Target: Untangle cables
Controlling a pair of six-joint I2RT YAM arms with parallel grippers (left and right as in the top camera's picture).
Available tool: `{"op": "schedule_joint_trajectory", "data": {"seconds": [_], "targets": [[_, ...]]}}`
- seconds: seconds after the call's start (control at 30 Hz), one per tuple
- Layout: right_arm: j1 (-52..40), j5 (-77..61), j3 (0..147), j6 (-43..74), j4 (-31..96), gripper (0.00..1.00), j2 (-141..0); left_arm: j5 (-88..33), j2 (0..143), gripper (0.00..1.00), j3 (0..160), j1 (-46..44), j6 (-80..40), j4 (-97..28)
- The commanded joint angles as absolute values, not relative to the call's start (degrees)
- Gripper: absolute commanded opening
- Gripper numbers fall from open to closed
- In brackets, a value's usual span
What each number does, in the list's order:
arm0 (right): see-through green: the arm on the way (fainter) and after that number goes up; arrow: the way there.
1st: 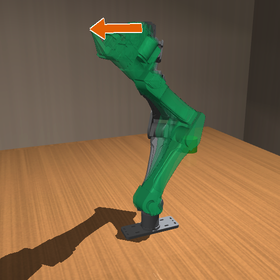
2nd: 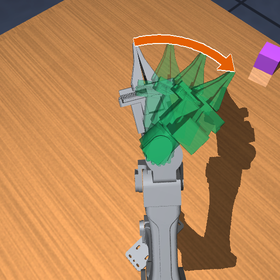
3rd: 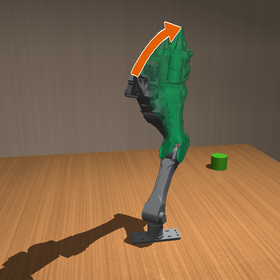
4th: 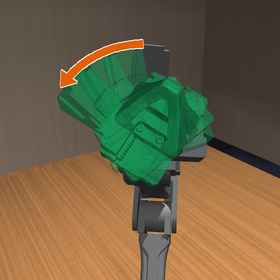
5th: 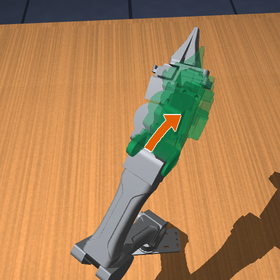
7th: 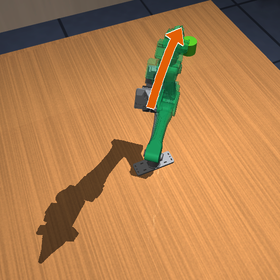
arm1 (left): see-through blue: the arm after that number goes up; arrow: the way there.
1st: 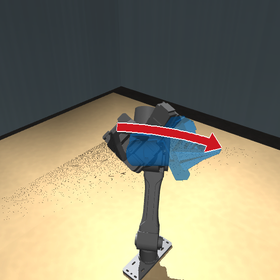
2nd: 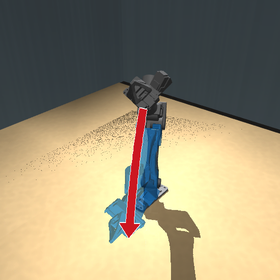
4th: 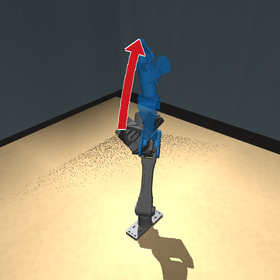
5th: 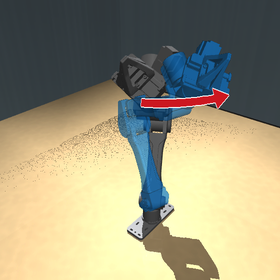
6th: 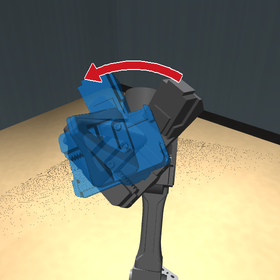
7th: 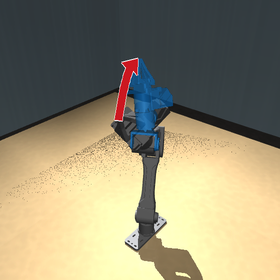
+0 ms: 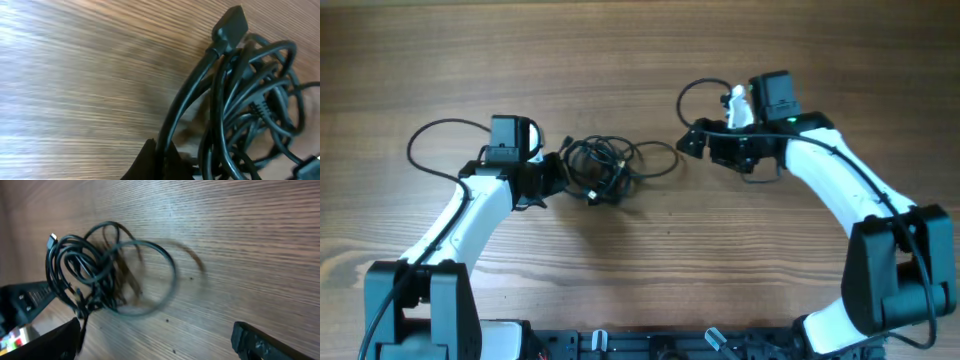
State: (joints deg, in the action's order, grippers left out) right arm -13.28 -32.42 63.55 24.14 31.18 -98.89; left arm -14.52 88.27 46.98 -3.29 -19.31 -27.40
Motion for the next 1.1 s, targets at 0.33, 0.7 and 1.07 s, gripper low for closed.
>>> {"op": "schedule_joint_trajectory", "data": {"seconds": [0.33, 0.7, 1.07], "targets": [[-28.03, -20.45, 63.24, 26.89, 26.81, 0.59, -98.06, -42.59, 88.2, 0.13, 46.7, -3.92, 7.16, -28.97], [-28.49, -29.56, 63.24, 24.12, 28.84, 0.67, -98.06, -22.79, 79.55, 0.87, 48.62, -8.6, -23.51, -34.54], [-26.76, -30.68, 63.42, 12.01, 36.47, 0.67, -98.0, -9.3, 83.11, 0.04, 61.36, -13.06, -25.71, -43.24]]}}
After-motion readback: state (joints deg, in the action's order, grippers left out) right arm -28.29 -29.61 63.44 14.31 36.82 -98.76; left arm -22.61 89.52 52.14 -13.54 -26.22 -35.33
